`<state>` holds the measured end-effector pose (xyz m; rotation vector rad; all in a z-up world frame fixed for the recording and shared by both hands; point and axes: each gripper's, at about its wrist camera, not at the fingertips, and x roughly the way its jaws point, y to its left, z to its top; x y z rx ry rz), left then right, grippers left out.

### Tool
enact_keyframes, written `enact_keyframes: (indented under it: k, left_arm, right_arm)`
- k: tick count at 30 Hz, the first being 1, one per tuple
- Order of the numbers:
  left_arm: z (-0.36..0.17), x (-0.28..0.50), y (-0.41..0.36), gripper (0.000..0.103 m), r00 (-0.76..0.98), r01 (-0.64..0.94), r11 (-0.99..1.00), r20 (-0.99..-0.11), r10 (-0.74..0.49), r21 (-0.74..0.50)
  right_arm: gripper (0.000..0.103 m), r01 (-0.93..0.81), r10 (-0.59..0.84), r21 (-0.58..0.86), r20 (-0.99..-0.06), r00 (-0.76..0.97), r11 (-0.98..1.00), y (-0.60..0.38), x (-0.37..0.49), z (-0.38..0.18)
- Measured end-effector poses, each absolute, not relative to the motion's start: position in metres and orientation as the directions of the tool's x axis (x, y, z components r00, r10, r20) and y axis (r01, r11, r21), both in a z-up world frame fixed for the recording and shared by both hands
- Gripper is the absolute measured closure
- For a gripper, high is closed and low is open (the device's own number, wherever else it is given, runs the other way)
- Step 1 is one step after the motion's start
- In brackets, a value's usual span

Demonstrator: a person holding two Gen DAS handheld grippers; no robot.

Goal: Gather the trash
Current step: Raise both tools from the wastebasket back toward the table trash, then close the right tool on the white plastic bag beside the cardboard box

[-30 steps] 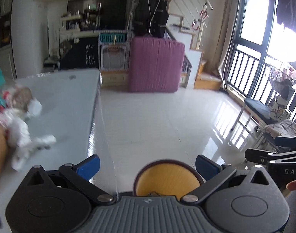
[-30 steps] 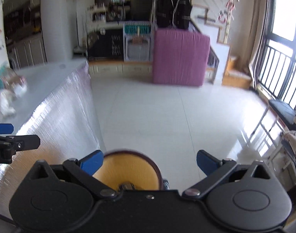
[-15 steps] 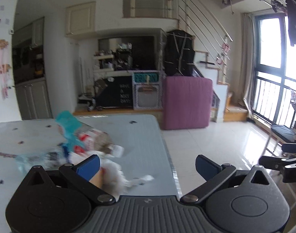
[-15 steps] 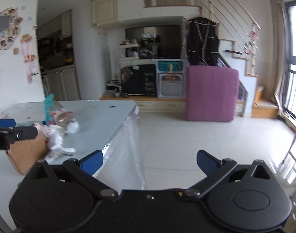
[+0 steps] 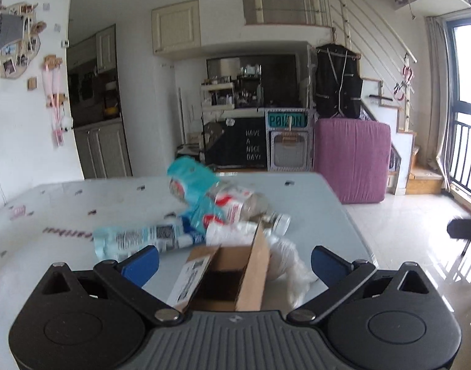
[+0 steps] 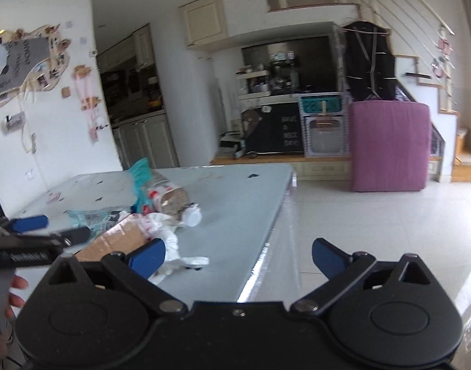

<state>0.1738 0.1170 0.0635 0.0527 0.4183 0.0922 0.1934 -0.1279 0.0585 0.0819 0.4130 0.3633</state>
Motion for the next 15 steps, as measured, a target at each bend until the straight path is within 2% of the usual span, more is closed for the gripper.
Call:
enact_keyframes:
  k: [8, 15]
  left_arm:
    - [0.024, 0.173, 0.148, 0.0, 0.898, -0.085, 0.996, -0.434, 0.073, -0.01]
    - [-0.001, 0.178, 0.164, 0.0, 0.89, -0.061, 0.995, -0.455, 0.017, -0.083]
  right_arm:
    - [0.006, -0.414, 0.411, 0.077, -0.377, 0.83, 0.907, -0.088, 0.223, 0.048]
    - [0.011, -0.555, 0.483, -0.06, -0.418, 0.769, 0.83, -0.044, 0.259, 0.033]
